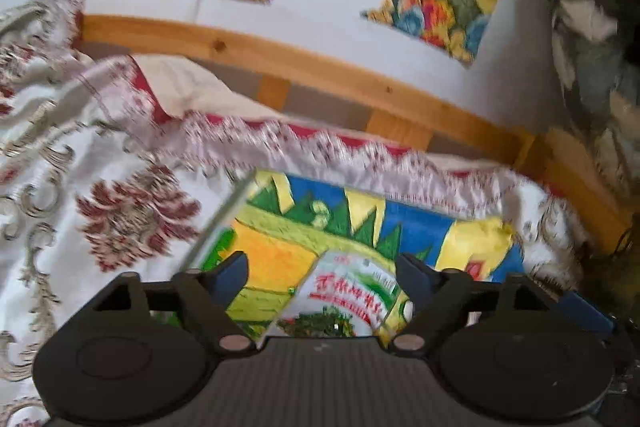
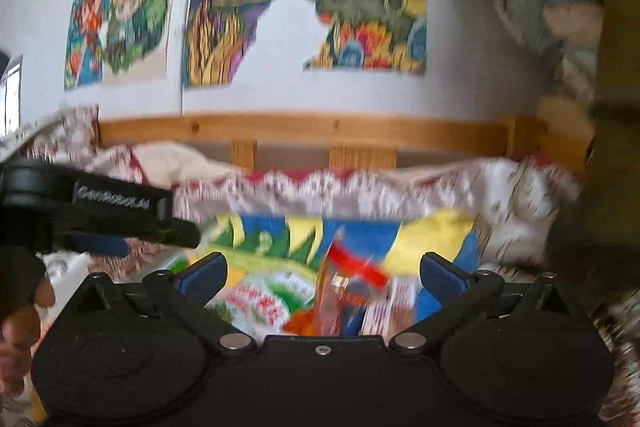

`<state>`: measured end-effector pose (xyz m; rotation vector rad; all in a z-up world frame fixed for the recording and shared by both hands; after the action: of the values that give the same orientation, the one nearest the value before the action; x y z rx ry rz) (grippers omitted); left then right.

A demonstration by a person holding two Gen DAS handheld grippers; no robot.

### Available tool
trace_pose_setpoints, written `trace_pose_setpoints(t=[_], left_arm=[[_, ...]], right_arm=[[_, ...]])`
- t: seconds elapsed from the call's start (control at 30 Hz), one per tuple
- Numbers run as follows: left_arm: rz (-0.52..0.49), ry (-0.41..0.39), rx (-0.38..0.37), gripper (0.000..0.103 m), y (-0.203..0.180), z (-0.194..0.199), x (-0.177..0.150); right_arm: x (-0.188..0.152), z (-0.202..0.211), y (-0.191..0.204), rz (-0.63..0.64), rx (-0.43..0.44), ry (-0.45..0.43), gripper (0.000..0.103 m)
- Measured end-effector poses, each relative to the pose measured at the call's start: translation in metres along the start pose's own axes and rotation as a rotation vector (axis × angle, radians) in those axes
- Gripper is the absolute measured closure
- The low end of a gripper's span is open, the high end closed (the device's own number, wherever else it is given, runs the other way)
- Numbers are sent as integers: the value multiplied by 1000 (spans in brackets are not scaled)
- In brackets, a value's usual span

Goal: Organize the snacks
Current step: 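Lift both open tools up away from the tray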

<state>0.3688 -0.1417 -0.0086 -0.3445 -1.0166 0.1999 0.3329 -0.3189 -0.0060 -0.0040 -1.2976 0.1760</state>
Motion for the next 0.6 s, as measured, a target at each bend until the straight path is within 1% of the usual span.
trace_pose_setpoints(t=[0.07,0.1,0.13,0.2,0.3,0.47,0.6], left_arm=[[10,-28,-7,16,1,18,9],[10,-43,-9,14,1,27,13],[8,-64,-8,12,2,38,17],[5,-122,0,5,4,63,26],[10,-181,-2,2,7,95,36],[16,-234,-11,1,16,143,40],[10,-253,-23,1,25,175,35]], right_arm=[[14,15,-1,-7,-21,-31,1],[21,23,-2,-16,-28,-48,1],[28,30,-3,-25,-30,-60,1],[41,46,-3,-37,-30,-82,1],[59,74,-2,-46,-44,-122,1],[79,119,6,-59,-53,-165,1],[83,155,15,-85,-57,-184,1]])
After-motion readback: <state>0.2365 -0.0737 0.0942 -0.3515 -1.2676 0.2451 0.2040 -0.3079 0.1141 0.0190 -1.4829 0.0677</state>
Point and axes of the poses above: each gripper's, at about its wrist camera, not at the fingertips, and z roughly against the way its jaws point, y to its left, x to its top, the point moved 6 cm from there along -z, roughly the way its jaws point, and after that the axes turned 5 degrees about z, right-handed, at the moved point
